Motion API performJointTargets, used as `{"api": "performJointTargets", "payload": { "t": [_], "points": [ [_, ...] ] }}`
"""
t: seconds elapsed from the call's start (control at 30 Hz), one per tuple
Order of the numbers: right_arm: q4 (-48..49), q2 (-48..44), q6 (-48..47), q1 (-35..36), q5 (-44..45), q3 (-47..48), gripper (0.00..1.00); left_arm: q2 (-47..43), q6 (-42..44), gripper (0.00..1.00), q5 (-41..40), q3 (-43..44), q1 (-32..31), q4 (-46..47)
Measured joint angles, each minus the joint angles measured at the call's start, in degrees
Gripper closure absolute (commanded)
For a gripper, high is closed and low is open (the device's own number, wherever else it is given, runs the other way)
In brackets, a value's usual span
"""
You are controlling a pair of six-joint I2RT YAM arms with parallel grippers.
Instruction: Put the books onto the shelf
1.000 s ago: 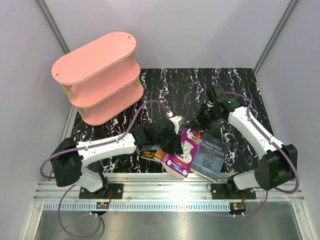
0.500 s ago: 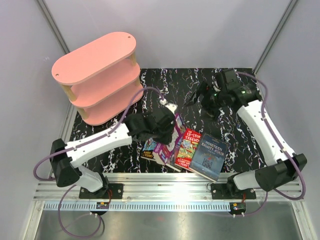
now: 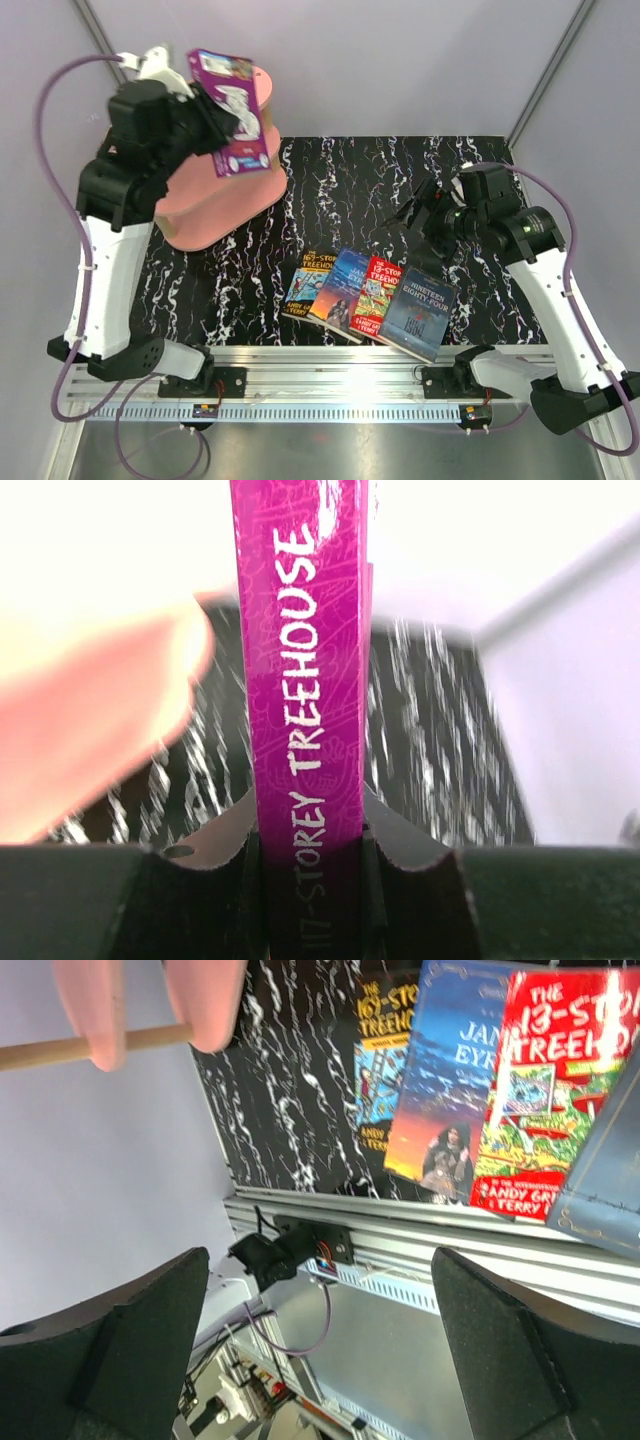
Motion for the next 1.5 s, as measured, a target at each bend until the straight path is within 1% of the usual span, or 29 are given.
{"api": "performJointTargets", "payload": {
  "t": [0.07, 0.2, 0.27, 0.33, 0.43, 0.53, 0.57, 0.6, 0.63, 0.7, 0.77, 0.87, 0.9, 0.97, 1.07, 1.2, 1.27, 1.4, 1.43, 1.5],
  "points": [
    [-0.1, -0.4, 0.0, 0.0, -1.1, -2.1, 0.00, 0.9, -0.4, 1.00, 1.9, 2.9, 6.6, 1.5],
    [-0.3, -2.4, -0.2, 0.0, -2.6, -4.6, 0.00, 3.4, -2.7, 1.00, 4.7, 4.6, 15.3, 6.8],
    [-0.6, -4.0, -0.5, 0.0, -3.1, -5.3, 0.00, 5.6, -4.8, 1.00, 7.4, 5.0, 19.8, 8.6],
    [-1.2, -5.4, -0.9, 0.0, -3.3, -5.5, 0.00, 7.8, -7.3, 1.00, 10.5, 4.2, 24.8, 10.9],
    [-1.8, -6.1, -1.8, 0.0, -3.7, -5.5, 0.00, 10.5, -11.6, 1.00, 16.2, -0.3, 32.3, 15.4],
    [-2.4, -3.9, -3.0, 0.0, -3.7, -5.2, 0.00, 15.2, -14.6, 1.00, 20.3, -1.4, 37.6, 16.2],
    [-3.1, -2.7, -3.4, 0.0, -3.7, -4.5, 0.00, 16.9, -15.0, 0.98, 21.3, -1.3, 38.6, 15.9],
    [-3.3, -1.0, -4.0, 0.0, -3.6, -3.8, 0.00, 18.5, -15.3, 0.95, 22.2, -0.9, 39.3, 15.6],
    [-3.2, 0.7, -4.5, 0.0, -3.6, -3.1, 0.00, 19.8, -15.5, 0.88, 22.9, -0.2, 39.7, 15.3],
    [-2.8, 3.8, -5.4, 0.0, -3.6, -2.6, 0.00, 21.1, -15.4, 0.80, 23.7, 0.9, 39.8, 15.3],
    [-2.7, 5.8, -5.8, 0.0, -3.8, -2.5, 0.00, 21.1, -14.9, 0.67, 23.9, 1.5, 39.9, 15.0],
    [-1.7, 7.7, -5.8, 0.0, -4.2, -2.5, 0.00, 20.2, -13.5, 0.67, 24.6, 1.9, 40.4, 13.4],
    [-1.4, 8.2, -5.9, 0.0, -4.2, -2.5, 0.00, 19.8, -13.1, 0.74, 24.9, 1.8, 40.8, 12.6],
    [-1.0, 8.9, -6.1, 0.0, -4.3, -2.5, 0.00, 19.0, -12.5, 0.78, 25.4, 1.0, 41.8, 11.9],
    [-0.6, 9.6, -6.3, 0.0, -4.3, -2.5, 0.00, 17.6, -11.9, 0.76, 26.3, -0.8, 43.1, 11.8],
    [0.1, 9.7, -6.8, 0.0, -4.9, -3.0, 0.00, 16.7, -11.4, 0.76, 28.0, -2.1, 43.8, 11.8],
    [0.2, 9.8, -7.0, 0.0, -5.3, -3.2, 0.00, 16.7, -11.2, 0.80, 29.0, -2.4, 43.9, 11.9],
    [0.5, 10.2, -7.4, 0.0, -5.7, -3.2, 0.00, 16.5, -11.0, 0.80, 31.1, -3.8, 43.9, 12.6],
    [0.6, 10.3, -7.5, 0.0, -5.7, -3.3, 0.00, 16.3, -10.9, 0.75, 31.6, -4.1, 43.9, 12.8],
    [0.6, 10.4, -7.8, 0.0, -5.7, -3.4, 0.00, 16.0, -10.7, 0.58, 32.3, -4.7, 43.9, 13.0]
  ]
}}
